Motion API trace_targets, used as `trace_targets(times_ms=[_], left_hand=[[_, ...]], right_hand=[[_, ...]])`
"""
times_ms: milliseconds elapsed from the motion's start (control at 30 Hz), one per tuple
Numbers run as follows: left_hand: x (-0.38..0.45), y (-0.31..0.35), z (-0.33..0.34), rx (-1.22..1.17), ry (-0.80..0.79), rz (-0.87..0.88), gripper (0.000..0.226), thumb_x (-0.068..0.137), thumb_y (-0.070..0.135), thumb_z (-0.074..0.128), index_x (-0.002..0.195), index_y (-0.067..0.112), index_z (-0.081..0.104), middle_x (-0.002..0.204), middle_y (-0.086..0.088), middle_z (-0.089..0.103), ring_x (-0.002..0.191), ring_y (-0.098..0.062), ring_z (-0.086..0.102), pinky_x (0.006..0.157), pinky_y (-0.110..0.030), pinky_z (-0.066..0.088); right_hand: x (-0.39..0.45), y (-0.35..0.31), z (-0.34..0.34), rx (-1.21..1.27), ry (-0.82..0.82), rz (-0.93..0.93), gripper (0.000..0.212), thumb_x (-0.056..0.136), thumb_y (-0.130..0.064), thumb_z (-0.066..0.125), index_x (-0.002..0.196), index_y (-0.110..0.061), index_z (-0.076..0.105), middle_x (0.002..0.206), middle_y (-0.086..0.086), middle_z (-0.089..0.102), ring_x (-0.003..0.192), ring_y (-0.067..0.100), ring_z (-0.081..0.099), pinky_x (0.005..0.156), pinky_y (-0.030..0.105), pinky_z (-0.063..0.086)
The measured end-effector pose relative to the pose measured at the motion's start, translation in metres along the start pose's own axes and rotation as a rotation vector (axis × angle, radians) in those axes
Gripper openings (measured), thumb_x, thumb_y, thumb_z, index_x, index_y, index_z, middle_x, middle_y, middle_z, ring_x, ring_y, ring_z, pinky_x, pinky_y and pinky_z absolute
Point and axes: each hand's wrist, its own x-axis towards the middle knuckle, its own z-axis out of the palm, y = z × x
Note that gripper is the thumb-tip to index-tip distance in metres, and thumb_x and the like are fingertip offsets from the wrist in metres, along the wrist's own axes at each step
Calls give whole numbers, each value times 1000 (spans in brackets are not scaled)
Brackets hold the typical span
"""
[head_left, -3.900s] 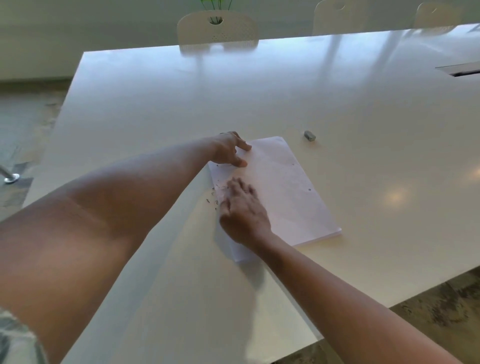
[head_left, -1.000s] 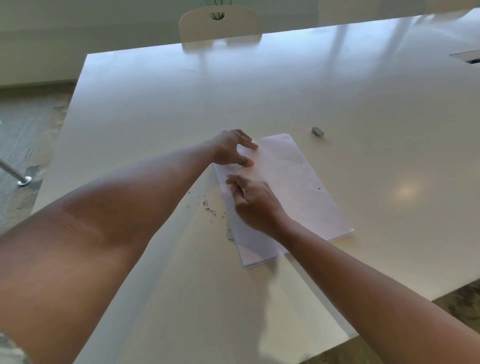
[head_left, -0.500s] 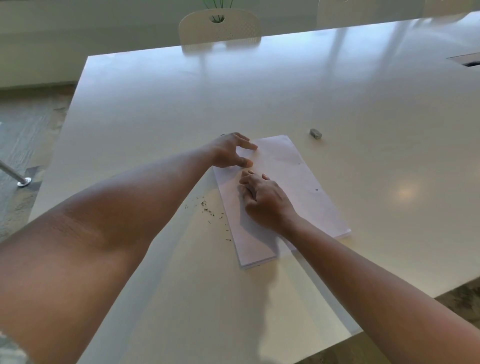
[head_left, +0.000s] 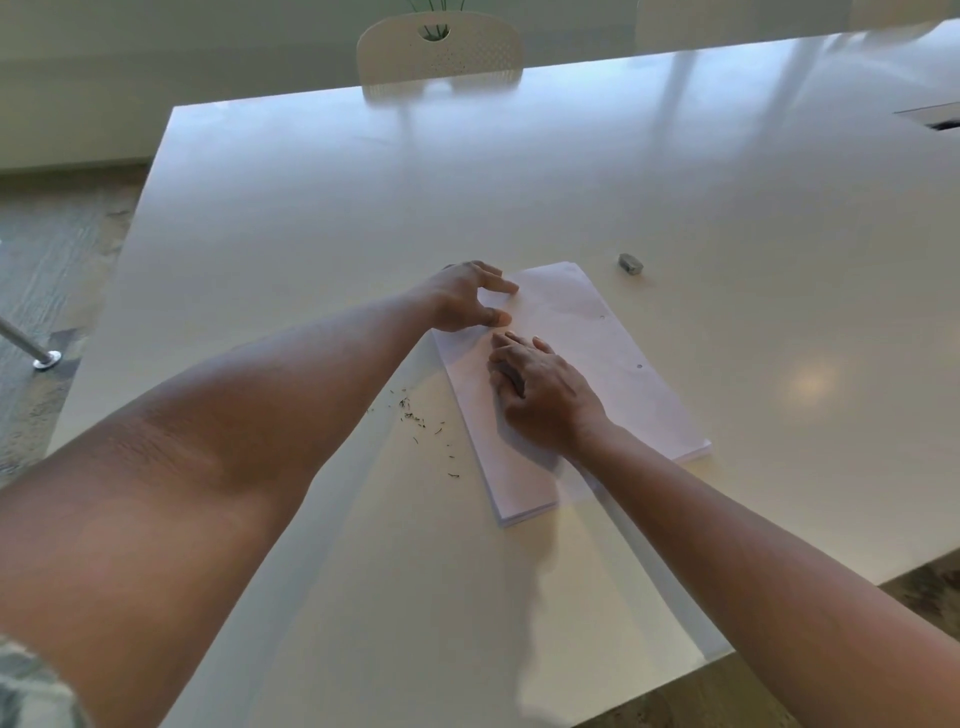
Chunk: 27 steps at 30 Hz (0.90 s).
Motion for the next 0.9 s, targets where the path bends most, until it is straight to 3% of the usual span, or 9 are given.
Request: trace_targets(times_ms=[233,400,533,700,800,900], left_hand=[[3,4,2,7,-1,7,55,94,40,73,146,36,56,162,5,38,140,-26,44,120,-43,32],[3,6,-7,90,-152,-5,69,92,46,73,154,38,44,168,6,24,144,-24,41,121,-40,32],[5,6,-10,115,-190,-25,71,92,46,73,155,40,41,168,7,21,144,-23,40,120,-40,31],[7,7,-10,136,-186,-36,70,93,45,72,155,40,41,168,8,21,143,-22,43,120,-38,30],[7,7,-10,138,-180,-32,70,93,45,73,155,40,41,168,8,21,143,-23,43,121,-39,30],[5,6,-8,129,-157,-22,68,94,44,72,155,39,42,168,6,23,143,-23,42,120,-38,30]], right_hand=[[2,6,-1,-20,11,9,41,103,-27,39,141,-14,52,158,1,35,148,15,27,115,16,2],[2,3,1,-47,22,-14,44,104,-26,37,144,-14,48,158,0,36,148,12,25,121,24,6],[-6,-20,14,-46,-17,-18,44,103,-23,36,144,-8,43,162,7,26,150,16,17,121,26,2],[-29,-73,52,66,-150,-60,62,106,-41,30,156,-8,16,166,9,9,153,13,0,120,23,-9],[-39,-103,58,233,-219,-102,60,107,-41,31,156,-10,18,165,8,15,152,15,4,119,24,-3],[-36,-111,51,373,-192,-78,50,106,-40,33,150,-17,31,159,6,32,149,21,21,122,38,19]])
